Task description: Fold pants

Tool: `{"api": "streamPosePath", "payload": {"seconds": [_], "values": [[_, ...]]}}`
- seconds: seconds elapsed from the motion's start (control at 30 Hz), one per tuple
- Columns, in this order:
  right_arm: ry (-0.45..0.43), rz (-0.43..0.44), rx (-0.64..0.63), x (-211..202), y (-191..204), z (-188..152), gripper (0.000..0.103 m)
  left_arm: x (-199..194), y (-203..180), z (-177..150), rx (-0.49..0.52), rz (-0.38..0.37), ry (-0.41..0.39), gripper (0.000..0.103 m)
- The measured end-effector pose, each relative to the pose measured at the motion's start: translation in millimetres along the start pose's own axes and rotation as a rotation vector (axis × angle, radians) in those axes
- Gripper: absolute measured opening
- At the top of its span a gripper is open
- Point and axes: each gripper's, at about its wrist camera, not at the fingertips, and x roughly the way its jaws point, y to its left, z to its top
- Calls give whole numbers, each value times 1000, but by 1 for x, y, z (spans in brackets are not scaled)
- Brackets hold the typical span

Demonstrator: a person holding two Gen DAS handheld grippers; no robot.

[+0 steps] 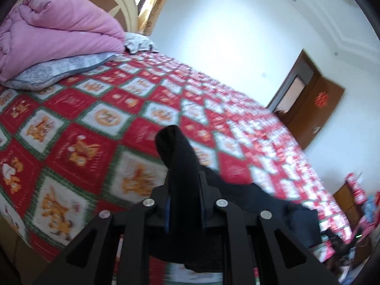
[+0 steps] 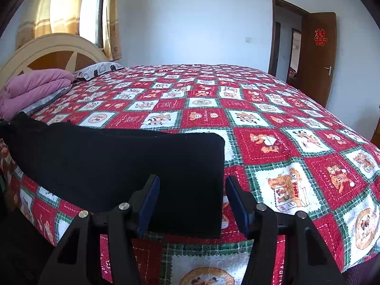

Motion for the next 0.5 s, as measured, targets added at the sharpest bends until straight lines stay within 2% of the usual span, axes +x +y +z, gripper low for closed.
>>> {"api": "streamPosePath", "payload": {"seconds": [0.1,0.33,0.5], "values": [[14,-8,7,2,-1,0,59,-7,-28,3,24,-53,-8,18],[121,-5,79,19,-18,-3,59,-9,-90,-1,81,-187,9,18],[122,-2,129,19,-28,-2,59,5,-126,-7,113,-251,54,18]]}}
